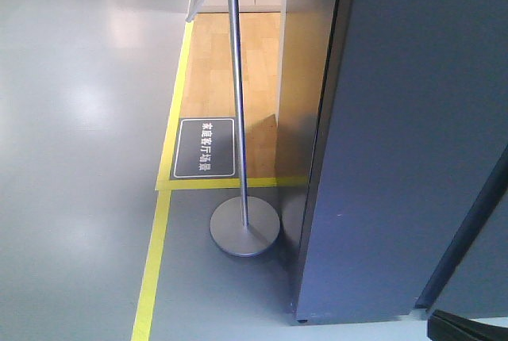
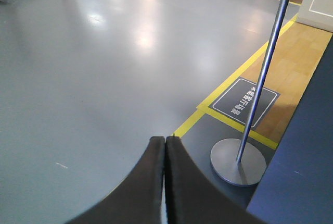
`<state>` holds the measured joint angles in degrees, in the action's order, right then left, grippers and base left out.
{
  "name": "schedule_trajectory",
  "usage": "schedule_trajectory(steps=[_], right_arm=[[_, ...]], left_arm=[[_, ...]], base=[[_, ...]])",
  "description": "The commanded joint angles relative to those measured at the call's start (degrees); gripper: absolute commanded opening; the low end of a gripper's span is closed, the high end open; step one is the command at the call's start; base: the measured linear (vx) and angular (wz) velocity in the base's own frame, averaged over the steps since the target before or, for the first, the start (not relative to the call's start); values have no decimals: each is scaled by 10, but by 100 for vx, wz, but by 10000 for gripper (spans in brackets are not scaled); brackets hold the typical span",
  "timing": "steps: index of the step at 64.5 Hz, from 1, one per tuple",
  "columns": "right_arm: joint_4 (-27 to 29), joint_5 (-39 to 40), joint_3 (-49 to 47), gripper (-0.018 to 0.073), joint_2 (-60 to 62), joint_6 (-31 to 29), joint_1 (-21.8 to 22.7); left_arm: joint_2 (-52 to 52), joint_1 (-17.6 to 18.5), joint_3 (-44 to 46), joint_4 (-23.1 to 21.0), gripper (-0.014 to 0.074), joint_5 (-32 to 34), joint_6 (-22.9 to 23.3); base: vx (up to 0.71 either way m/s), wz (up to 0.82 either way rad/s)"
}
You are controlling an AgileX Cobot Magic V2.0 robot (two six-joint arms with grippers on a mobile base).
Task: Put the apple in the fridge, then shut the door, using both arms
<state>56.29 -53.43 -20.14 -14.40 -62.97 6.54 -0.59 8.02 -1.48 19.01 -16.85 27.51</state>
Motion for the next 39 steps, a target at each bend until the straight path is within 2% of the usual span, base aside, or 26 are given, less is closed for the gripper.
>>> schedule_trajectory(steps=[1, 39], right_arm=[[29, 16, -13, -4, -7, -4, 1], [29, 16, -13, -4, -7, -4, 1]], left_arm=[[-5, 0, -17, 0, -8, 38, 0], [-4, 0, -12, -1, -8, 36, 0]], base=[[0, 0], [0, 0]])
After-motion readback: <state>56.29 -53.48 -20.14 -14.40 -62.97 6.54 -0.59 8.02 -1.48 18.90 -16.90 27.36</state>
